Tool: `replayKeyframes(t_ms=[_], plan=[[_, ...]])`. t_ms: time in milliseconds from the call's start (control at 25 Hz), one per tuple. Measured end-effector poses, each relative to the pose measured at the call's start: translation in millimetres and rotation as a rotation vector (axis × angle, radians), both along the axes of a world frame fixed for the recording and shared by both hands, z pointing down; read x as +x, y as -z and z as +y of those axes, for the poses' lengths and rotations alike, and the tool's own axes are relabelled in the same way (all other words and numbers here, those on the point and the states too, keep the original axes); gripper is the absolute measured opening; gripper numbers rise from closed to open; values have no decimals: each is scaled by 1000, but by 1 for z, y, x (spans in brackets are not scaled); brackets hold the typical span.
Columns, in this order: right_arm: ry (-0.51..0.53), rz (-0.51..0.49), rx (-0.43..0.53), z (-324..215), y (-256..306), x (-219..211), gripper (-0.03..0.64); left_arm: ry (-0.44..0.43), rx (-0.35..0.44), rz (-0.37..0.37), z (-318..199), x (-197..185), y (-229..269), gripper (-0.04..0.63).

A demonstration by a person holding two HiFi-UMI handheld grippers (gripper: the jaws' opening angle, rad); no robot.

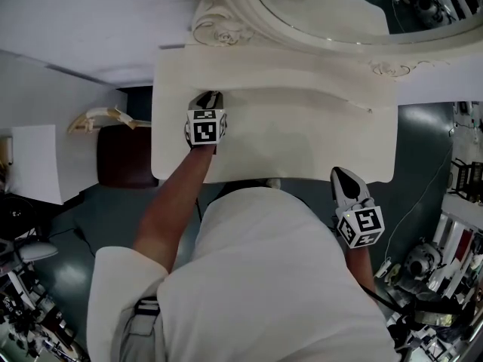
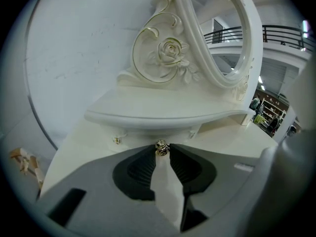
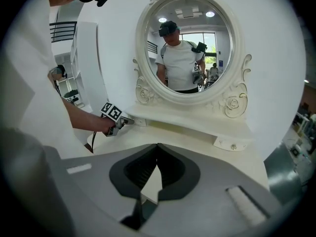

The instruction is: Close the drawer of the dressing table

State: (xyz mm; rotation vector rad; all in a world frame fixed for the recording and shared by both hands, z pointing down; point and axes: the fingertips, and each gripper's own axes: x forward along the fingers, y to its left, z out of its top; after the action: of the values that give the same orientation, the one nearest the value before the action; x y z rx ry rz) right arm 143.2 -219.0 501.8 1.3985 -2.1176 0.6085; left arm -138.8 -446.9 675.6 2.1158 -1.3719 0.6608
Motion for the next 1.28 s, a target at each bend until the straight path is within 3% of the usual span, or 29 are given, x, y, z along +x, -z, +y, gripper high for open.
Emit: replayKeyframes(t_ms=[960, 1280], plan=[[22, -12, -16, -18, -7, -13, 0, -49, -19, -13, -6, 2, -1, 95], [27, -26, -18, -12, -10, -8, 0, -29, -34, -22, -4, 3, 0, 97]])
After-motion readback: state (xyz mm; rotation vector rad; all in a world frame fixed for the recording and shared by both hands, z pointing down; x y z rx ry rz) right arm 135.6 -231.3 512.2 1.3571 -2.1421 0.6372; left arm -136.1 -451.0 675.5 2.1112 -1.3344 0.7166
